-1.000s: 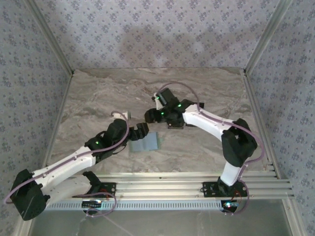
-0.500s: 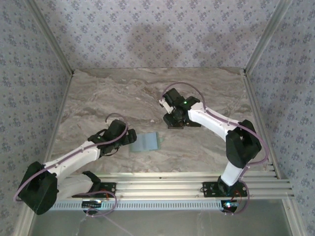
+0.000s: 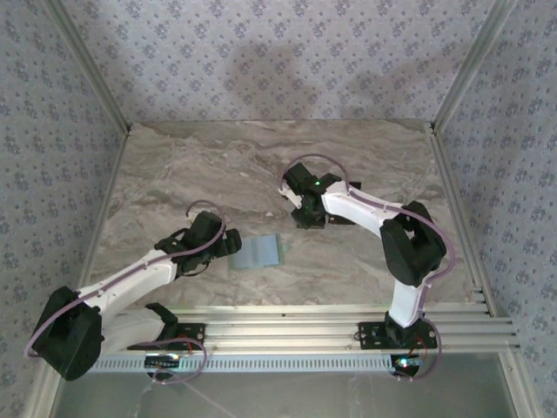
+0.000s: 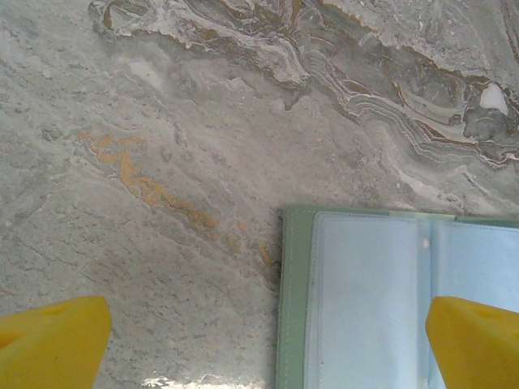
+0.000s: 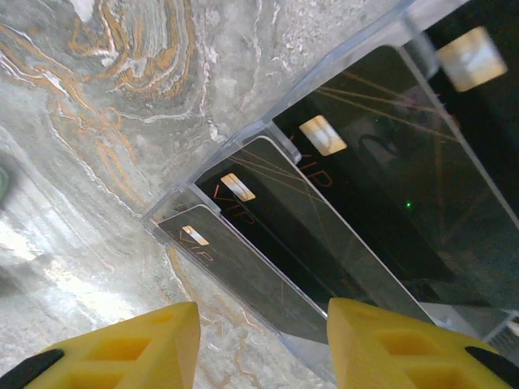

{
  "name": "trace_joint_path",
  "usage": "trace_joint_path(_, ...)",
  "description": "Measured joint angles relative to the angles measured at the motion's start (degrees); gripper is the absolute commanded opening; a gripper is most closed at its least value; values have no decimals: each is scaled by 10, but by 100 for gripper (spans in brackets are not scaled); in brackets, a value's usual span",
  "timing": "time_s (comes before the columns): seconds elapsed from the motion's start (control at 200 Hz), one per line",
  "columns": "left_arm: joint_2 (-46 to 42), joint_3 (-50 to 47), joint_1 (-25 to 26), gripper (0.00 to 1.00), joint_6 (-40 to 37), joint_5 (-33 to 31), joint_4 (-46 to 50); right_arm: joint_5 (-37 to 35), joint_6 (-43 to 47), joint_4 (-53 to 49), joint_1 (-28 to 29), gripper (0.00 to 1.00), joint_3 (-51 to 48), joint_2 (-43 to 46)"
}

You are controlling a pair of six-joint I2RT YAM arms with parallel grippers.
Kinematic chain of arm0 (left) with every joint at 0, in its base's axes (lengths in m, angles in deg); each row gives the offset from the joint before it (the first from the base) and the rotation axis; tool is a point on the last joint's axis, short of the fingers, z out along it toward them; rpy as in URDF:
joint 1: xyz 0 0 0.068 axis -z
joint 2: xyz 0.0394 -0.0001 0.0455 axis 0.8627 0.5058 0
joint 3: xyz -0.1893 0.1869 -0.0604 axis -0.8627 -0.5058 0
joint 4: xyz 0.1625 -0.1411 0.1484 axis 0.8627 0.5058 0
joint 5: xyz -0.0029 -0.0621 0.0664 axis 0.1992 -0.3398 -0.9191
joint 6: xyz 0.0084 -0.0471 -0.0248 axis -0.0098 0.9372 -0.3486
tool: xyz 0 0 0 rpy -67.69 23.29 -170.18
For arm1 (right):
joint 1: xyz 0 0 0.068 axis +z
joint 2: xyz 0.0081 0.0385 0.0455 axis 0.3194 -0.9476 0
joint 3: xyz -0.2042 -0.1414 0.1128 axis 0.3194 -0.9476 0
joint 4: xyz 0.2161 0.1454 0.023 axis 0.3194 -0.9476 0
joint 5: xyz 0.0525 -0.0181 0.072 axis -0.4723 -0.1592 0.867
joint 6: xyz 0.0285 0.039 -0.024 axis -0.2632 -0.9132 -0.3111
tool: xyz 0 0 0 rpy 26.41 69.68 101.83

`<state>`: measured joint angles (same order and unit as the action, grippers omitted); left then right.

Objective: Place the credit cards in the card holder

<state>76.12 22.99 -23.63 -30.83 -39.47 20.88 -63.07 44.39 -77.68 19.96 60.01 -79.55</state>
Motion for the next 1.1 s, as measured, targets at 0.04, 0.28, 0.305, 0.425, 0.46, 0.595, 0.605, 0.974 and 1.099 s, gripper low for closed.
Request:
trace_joint_path(0.04, 0, 0, 0, 100, 0, 0, 0, -2, 2, 0, 1, 46, 2, -5)
trace_joint_path(0.28, 0, 0, 0, 100, 0, 2, 0, -13, 13, 0, 2, 45, 8, -23)
trace_joint_path(0.305, 0, 0, 0, 100, 0, 2, 0, -15, 15, 0, 2, 45, 9, -23)
trace_joint_path(0.425, 0, 0, 0, 100, 0, 4, 0, -27, 23, 0, 5, 45, 14, -27)
trace_joint_path(0.46, 0, 0, 0, 100, 0, 4, 0, -31, 26, 1, 6, 45, 14, -28)
trace_joint_path(0.595, 0, 0, 0, 100, 0, 4, 0, -58, 40, 2, 14, 45, 14, -32)
trace_joint_path(0.605, 0, 0, 0, 100, 0, 4, 0, -60, 41, 2, 15, 45, 14, -32)
trace_joint_path(0.974, 0, 0, -2, 100, 0, 6, -2, -91, 68, 3, 25, 34, 15, -48)
trace_joint_path(1.099, 0, 0, -3, 100, 0, 6, -2, -82, 68, 7, 17, 28, 15, -47)
